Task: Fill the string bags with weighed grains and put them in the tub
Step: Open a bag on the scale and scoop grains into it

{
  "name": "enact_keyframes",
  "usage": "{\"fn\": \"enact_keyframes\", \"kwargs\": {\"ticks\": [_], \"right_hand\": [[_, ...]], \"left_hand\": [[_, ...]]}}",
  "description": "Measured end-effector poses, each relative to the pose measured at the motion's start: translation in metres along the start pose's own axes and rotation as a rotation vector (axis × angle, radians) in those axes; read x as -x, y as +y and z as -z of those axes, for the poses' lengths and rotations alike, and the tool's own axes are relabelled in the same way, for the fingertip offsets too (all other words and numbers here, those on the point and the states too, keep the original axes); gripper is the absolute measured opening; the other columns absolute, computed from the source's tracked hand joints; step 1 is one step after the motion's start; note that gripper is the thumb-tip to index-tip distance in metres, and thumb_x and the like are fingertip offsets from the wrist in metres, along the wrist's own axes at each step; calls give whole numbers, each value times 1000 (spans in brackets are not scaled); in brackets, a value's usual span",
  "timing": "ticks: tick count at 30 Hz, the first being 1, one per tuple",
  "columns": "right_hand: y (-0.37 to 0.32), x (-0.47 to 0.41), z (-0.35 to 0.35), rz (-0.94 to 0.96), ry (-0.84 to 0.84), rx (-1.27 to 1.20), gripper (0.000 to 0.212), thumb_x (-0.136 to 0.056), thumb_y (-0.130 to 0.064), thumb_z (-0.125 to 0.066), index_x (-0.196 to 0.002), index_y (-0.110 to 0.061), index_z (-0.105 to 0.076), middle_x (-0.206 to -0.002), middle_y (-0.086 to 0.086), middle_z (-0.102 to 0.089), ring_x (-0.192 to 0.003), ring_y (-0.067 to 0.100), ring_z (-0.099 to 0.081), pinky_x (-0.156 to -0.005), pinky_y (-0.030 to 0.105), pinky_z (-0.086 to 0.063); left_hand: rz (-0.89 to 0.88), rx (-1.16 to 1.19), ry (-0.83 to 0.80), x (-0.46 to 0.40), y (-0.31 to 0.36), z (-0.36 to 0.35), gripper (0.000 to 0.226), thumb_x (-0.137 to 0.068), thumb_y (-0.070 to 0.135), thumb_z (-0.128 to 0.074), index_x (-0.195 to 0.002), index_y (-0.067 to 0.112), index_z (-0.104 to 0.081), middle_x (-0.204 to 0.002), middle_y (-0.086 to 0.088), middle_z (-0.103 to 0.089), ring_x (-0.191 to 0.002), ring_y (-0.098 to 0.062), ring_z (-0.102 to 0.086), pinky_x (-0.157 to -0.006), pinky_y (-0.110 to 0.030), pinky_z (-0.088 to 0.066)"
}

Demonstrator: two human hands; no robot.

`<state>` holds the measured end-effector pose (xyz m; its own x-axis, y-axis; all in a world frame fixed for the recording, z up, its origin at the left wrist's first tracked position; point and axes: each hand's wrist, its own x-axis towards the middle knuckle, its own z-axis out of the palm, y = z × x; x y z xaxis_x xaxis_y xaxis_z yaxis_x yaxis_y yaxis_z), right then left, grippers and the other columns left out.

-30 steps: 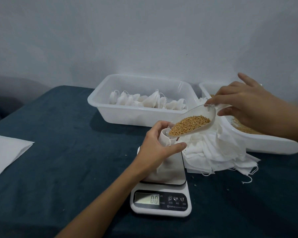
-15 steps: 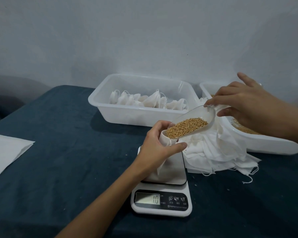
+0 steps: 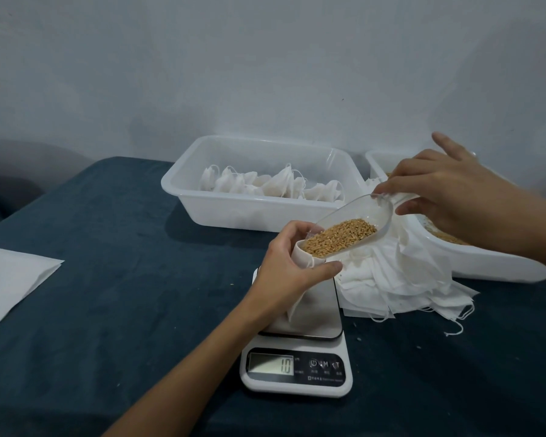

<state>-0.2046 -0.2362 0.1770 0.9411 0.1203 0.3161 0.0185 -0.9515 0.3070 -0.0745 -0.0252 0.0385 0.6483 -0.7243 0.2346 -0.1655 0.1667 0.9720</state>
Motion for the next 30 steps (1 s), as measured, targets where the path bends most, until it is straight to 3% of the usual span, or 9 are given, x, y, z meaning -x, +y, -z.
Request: {"fn": "enact_keyframes", "kwargs": {"ticks": [4, 14, 18, 23, 30], "right_hand": [[1, 0, 0, 8, 9, 18, 39, -80, -13, -81, -117, -22, -73, -100, -1, -69, -102, 31, -64, -117, 65, -21], [1, -1, -1, 18, 5, 24, 39, -81, -14, -80, -118, -22, -73, -101, -1, -69, -103, 31, -64, -117, 65, -21], [1, -1, -1, 11, -1, 15, 39, -81, -14, -80, -119, -23, -73, -102, -2, -68, -103, 31, -63, -117, 65, -21], [1, -2, -1, 3, -7, 10, 39, -82, -15, -79, -120, -23, -72, -103, -2, -68, -104, 30, -63, -118, 64, -19], [-1, -1, -1, 7, -7, 2, 39, -82, -14, -79, -119, -23, -72, -102, -2, -68, -105, 29, -62, -119, 64, -19]], "left_hand": [[-7, 5, 4, 0, 1, 0, 48, -73, 25, -89, -114, 32, -64, -116, 6, -71, -94, -12, -74, -82, -32, -60], [-6, -8, 14, 0, 2, 1, 48, -73, 26, -89, -113, 34, -64, -118, 5, -70, -107, -16, -71, -93, -41, -59], [-4, -4, 13, 1, 4, 1, 49, -71, 29, -90, -112, 37, -64, -119, 6, -69, -105, -12, -72, -89, -30, -57], [-3, -21, 14, 1, 4, 2, 50, -69, 32, -91, -112, 38, -65, -125, 4, -68, -120, -18, -65, -102, -43, -55], [-7, -4, 5, 2, 6, 2, 52, -72, 27, -92, -116, 33, -65, -122, 5, -68, -113, -10, -68, -89, -23, -54]]}}
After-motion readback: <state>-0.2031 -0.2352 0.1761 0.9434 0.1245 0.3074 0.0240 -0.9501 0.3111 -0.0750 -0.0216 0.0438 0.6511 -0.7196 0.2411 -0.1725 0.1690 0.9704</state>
